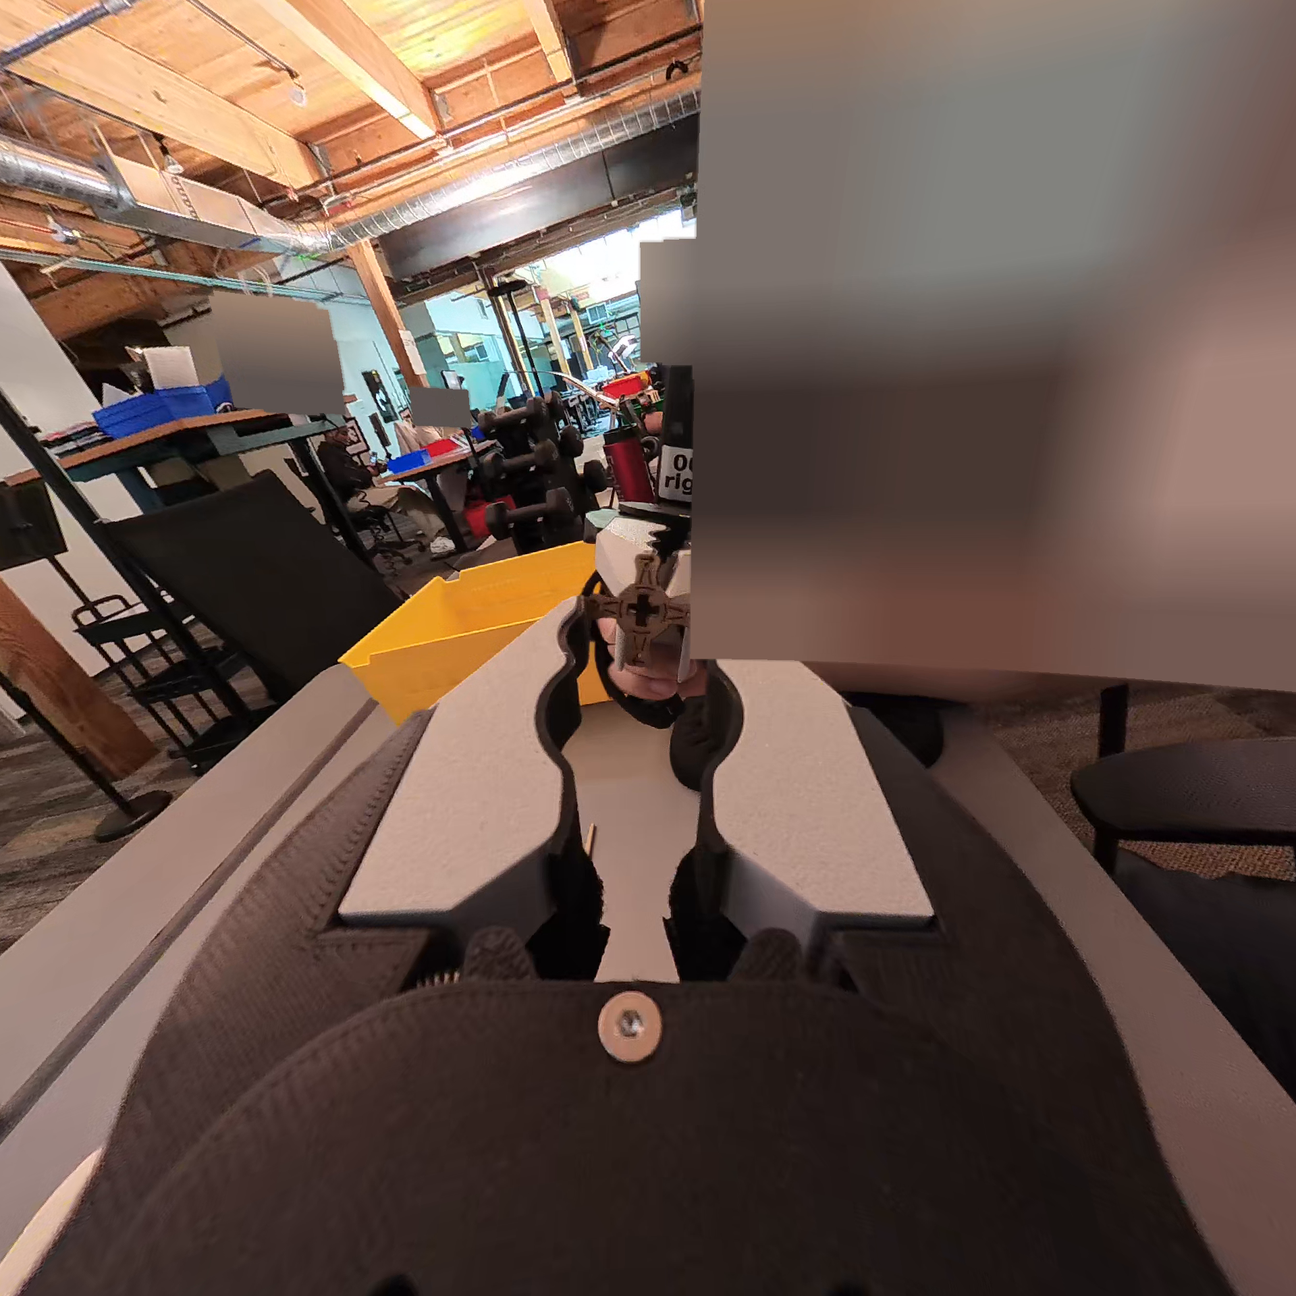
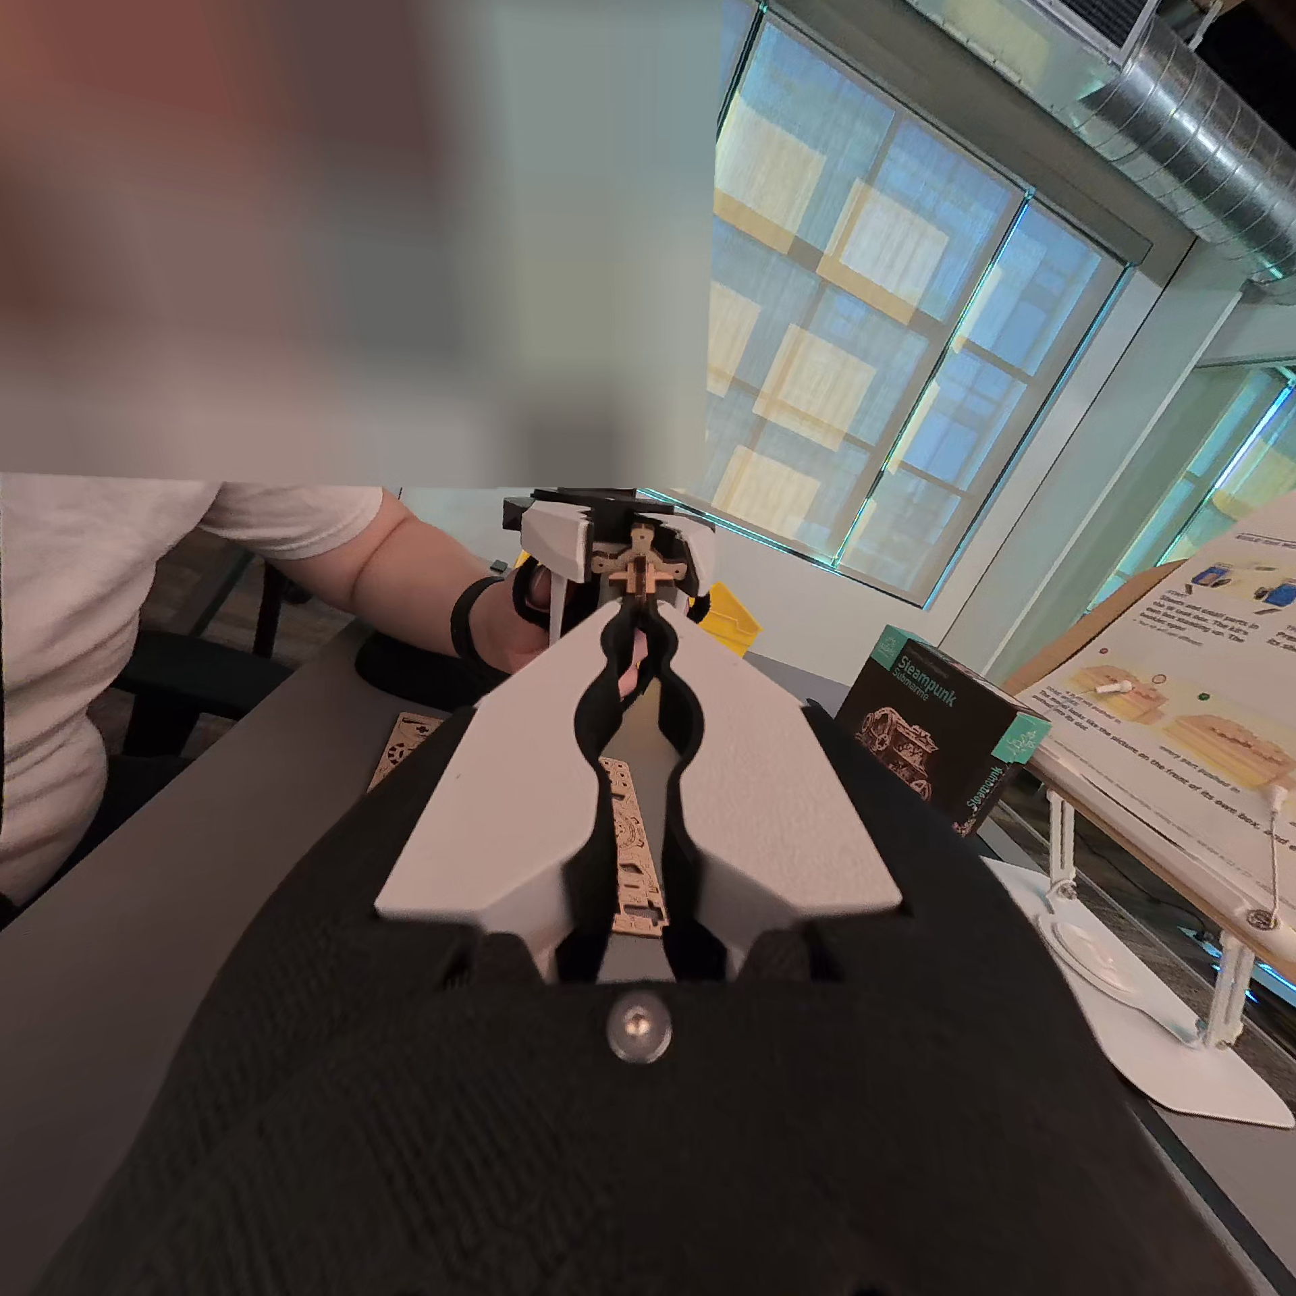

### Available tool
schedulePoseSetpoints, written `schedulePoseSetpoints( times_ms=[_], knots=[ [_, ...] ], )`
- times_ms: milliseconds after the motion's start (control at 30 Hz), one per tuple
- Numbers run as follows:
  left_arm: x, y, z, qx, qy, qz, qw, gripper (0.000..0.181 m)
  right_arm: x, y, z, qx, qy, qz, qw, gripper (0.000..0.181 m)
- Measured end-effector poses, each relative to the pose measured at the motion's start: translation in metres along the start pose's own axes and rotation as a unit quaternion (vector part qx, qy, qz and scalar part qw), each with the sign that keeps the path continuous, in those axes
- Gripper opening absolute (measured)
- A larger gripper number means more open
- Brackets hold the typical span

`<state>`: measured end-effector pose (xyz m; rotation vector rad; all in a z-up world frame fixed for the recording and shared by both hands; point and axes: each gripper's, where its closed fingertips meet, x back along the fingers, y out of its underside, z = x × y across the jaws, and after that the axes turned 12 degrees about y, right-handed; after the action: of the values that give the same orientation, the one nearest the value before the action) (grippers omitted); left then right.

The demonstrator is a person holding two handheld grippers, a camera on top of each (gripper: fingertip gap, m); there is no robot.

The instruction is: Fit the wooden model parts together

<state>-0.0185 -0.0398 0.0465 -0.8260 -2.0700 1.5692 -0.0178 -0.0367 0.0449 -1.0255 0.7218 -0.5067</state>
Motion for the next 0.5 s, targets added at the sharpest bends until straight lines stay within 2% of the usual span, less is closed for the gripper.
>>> schedulePoseSetpoints(
  times_ms=[500],
  knots=[
    [0.0002, -0.0003, -0.0014, -0.008, -0.004, 0.000, 1.000, 0.028, -0.0028, 0.0027, 0.0020, -0.033, -0.003, -0.003, 0.999, 0.002]
  ],
)
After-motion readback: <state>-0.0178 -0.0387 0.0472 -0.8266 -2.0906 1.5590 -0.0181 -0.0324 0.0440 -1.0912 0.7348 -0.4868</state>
